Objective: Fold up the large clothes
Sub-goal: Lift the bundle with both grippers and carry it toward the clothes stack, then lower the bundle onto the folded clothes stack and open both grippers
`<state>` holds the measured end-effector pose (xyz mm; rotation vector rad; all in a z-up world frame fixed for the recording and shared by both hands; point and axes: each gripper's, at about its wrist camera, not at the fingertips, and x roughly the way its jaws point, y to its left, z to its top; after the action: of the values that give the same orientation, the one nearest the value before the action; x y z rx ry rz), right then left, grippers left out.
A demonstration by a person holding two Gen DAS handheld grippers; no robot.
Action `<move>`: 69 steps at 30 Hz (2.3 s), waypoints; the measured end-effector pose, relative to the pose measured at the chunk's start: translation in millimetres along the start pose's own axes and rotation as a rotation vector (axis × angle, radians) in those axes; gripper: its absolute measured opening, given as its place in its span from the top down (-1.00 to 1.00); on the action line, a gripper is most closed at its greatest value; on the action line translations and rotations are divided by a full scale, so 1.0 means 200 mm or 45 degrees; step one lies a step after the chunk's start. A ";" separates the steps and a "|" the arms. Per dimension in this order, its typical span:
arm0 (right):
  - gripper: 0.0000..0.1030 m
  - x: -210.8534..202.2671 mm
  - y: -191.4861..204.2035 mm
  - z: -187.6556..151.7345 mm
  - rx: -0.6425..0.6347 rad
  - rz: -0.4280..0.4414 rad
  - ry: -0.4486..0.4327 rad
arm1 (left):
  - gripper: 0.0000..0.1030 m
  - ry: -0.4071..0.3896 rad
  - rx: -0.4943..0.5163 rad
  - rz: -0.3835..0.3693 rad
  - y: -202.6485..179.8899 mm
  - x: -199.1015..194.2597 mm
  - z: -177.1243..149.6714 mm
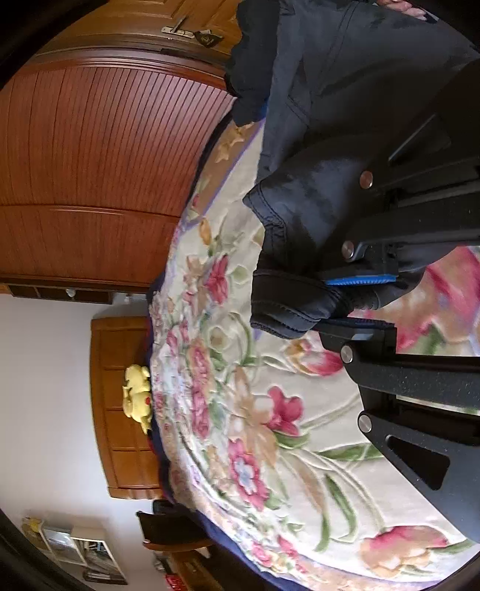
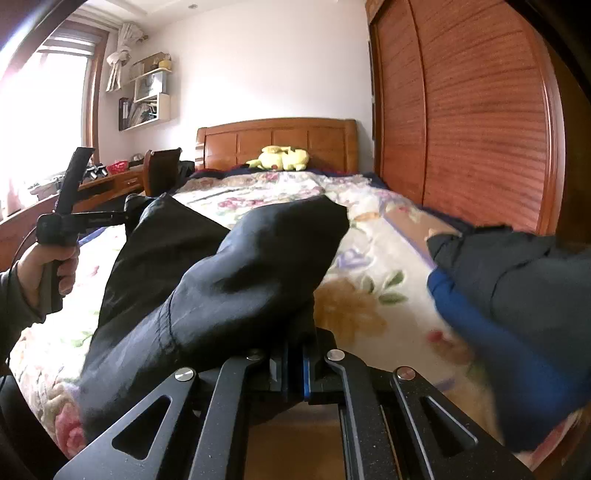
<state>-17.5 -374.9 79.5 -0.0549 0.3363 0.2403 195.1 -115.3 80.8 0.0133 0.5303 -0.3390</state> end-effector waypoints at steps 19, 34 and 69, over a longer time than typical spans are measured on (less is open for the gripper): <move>0.92 -0.56 -0.80 0.49 -0.139 -0.475 -0.206 | 0.72 -0.224 0.240 -0.256 -1.25 0.20 0.90; 0.92 -0.66 -1.31 0.08 0.021 -0.763 0.065 | 0.61 0.037 0.427 -0.346 -1.98 0.71 0.65; -0.19 -0.48 -1.04 0.25 0.136 -0.741 0.145 | -0.83 -0.102 0.457 -0.458 -1.54 -0.13 0.21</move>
<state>-39.4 -593.0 162.3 -0.0593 0.4310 -0.3586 96.4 -402.6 151.8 0.2528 0.3851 -0.7806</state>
